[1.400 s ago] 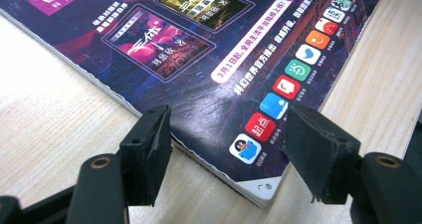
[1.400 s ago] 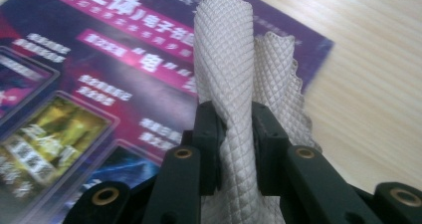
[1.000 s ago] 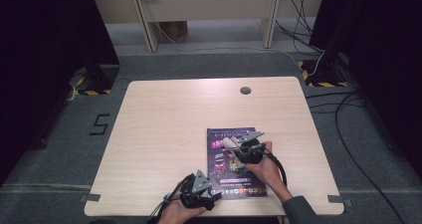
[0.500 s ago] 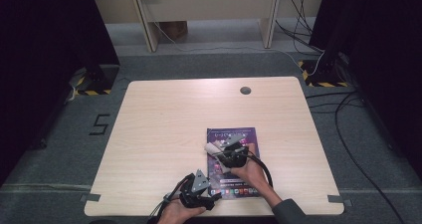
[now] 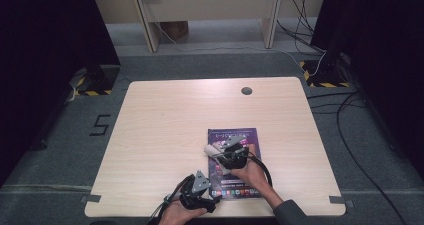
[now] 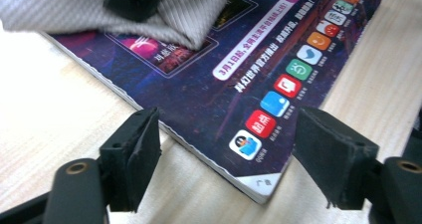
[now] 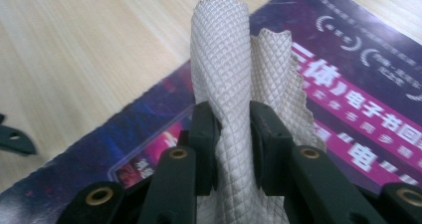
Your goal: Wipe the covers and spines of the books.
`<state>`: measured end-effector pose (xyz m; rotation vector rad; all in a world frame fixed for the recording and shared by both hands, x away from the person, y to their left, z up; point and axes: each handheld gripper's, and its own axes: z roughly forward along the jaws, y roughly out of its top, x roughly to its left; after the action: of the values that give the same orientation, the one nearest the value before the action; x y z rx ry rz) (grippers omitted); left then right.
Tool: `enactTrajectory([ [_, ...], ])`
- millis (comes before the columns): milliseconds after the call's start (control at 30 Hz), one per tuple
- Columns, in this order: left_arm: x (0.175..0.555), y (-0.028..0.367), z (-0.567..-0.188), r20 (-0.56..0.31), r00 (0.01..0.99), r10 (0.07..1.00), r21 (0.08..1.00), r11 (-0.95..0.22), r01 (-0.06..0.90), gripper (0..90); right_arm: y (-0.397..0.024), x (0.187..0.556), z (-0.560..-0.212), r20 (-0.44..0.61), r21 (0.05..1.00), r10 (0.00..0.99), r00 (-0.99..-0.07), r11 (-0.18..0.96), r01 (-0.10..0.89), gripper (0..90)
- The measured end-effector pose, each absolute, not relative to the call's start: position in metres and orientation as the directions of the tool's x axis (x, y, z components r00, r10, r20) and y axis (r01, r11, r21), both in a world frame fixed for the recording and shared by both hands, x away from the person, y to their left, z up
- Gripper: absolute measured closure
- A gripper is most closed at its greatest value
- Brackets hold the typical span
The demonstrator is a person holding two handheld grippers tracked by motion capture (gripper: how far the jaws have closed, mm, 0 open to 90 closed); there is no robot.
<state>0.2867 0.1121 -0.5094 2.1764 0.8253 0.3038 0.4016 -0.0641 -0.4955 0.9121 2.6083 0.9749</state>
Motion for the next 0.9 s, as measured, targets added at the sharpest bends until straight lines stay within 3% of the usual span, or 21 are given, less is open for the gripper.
enactTrajectory([
  [567,0.281,0.122,-0.505,-0.059,0.747,0.662,0.737,-0.476,0.48,21.5,-0.056,0.386,-0.495,0.022,0.642,0.565,-0.824,0.624,0.445,74.5],
  [900,0.279,0.123,-0.506,-0.061,0.748,0.66,0.731,-0.481,0.484,21.4,-0.089,0.394,-0.493,0.007,0.632,0.632,-0.775,0.598,0.493,74.5],
])
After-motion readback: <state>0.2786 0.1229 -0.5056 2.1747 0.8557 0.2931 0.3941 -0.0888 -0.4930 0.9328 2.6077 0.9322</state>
